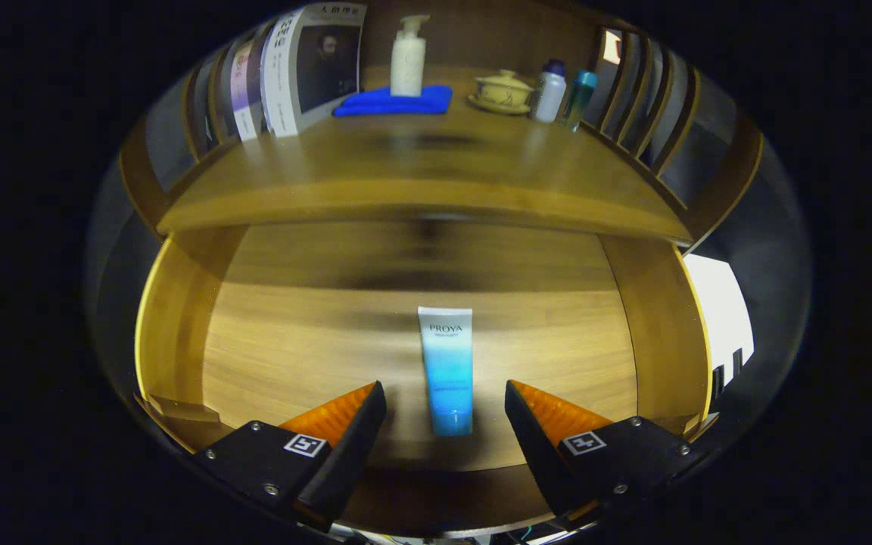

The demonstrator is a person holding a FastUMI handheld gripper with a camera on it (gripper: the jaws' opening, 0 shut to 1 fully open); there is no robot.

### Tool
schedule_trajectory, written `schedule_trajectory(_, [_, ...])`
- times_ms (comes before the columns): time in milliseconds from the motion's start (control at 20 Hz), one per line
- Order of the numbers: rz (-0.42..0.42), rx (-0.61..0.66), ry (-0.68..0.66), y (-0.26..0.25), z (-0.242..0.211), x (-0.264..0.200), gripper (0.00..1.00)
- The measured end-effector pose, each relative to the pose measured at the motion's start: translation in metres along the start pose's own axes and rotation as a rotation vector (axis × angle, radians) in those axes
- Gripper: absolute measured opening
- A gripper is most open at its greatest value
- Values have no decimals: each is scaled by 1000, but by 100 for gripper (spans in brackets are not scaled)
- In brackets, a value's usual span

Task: Pull open the drawer, take out the items inside it, and place them on the countertop above the cabinet.

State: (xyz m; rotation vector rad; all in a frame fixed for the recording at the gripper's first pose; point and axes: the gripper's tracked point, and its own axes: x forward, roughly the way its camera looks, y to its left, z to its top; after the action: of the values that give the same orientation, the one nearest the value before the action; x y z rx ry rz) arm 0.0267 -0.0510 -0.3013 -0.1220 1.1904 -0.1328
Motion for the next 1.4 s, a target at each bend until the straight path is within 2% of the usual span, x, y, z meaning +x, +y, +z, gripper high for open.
schedule_trajectory(400, [18, -26, 88, 2, -10, 24, 94])
schedule_trajectory(500, [28, -27, 108, 1, -17, 32, 88])
schedule_trajectory(650, [40, -3, 112, 1, -19, 37, 70])
schedule_trajectory(900, [64, 28, 102, 0, -18, 39, 53])
schedule_trajectory(1050, [35, 93, 64, -2, -19, 37, 41])
schedule_trajectory(1150, [14, 88, 52, -1, -21, 34, 34])
schedule_trajectory(1400, [-22, 40, 18, 1, -30, 21, 33])
